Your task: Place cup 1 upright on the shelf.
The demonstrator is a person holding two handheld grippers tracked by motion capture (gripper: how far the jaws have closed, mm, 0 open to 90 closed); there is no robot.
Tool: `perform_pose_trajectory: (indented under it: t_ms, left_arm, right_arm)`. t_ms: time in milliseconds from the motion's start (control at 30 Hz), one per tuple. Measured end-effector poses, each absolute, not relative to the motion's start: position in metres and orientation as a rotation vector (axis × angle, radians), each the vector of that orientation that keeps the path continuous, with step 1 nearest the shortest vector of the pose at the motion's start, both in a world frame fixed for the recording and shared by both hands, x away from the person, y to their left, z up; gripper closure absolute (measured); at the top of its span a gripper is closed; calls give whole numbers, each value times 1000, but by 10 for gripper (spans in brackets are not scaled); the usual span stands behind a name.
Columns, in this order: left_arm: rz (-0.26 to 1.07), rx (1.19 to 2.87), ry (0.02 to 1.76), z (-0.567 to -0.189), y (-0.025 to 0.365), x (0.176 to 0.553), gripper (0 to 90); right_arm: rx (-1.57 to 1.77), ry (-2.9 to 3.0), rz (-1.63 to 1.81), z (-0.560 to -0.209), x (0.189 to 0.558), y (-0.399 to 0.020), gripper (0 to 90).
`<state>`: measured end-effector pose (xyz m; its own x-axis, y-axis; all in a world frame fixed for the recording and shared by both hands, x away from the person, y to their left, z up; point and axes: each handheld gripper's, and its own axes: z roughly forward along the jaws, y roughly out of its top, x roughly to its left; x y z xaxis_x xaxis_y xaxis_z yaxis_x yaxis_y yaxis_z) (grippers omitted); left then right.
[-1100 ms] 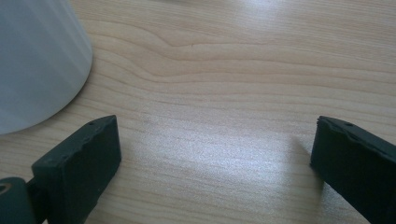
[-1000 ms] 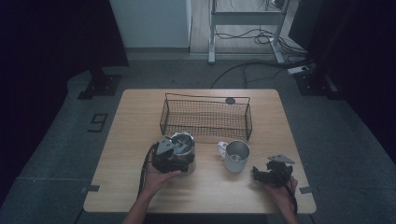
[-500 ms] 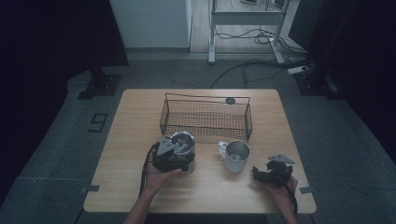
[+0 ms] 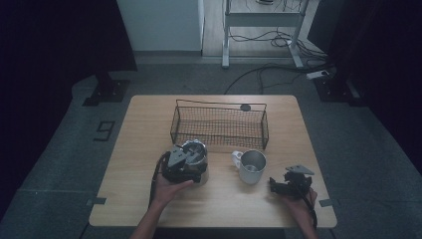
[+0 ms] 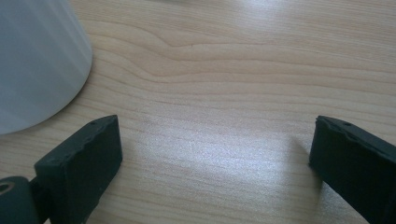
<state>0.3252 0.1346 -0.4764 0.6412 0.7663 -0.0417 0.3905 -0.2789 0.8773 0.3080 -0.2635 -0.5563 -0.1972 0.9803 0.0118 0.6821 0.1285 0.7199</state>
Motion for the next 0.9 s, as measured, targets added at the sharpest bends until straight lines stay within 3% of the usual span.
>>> perform_pose_trajectory:
  t_ms: [900]
  left_arm:
    - [480, 1857, 909, -452, 146, 332, 39]
  right_arm:
    - [1598, 1937, 839, -556, 308, -264, 28]
